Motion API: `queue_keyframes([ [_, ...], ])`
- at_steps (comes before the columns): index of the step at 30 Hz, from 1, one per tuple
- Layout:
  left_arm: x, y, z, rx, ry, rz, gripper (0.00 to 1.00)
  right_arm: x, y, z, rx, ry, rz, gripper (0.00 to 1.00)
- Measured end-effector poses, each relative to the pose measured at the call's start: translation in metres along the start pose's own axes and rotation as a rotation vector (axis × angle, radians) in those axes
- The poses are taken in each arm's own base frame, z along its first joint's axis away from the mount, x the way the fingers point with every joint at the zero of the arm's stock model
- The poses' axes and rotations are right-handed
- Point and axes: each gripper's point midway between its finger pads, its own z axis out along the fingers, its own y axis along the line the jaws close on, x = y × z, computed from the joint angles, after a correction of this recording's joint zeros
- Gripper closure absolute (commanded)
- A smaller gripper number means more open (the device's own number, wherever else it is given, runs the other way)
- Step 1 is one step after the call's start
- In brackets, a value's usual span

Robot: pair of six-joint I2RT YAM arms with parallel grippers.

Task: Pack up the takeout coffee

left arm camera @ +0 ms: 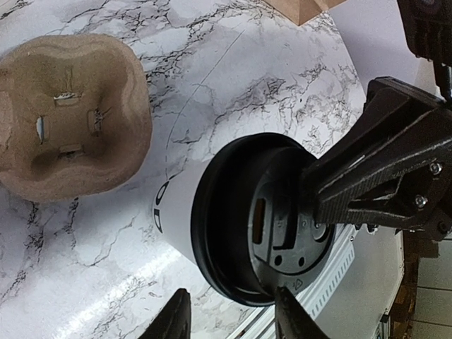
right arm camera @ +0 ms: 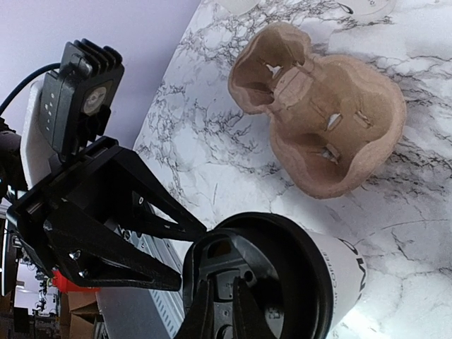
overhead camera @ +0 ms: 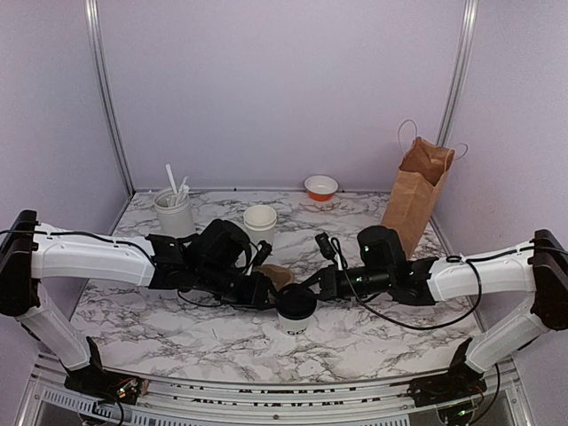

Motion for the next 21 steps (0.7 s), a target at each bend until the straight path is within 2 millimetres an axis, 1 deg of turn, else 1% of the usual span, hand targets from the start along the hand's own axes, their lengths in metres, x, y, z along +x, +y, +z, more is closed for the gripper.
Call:
queue_keyframes([
  [10,0.0057,-0.0006,0.0025,0.009,0.018,0.003,0.61,0.0066,0.0042,0.0037,-0.004,0.013,-0.010,0.91],
  [21,0.0080,-0.0048,0.0052,0.025,0.025,0.010,0.62,0.0070,0.0058,0.0077,-0.001,0.001,-0.017,0.92],
])
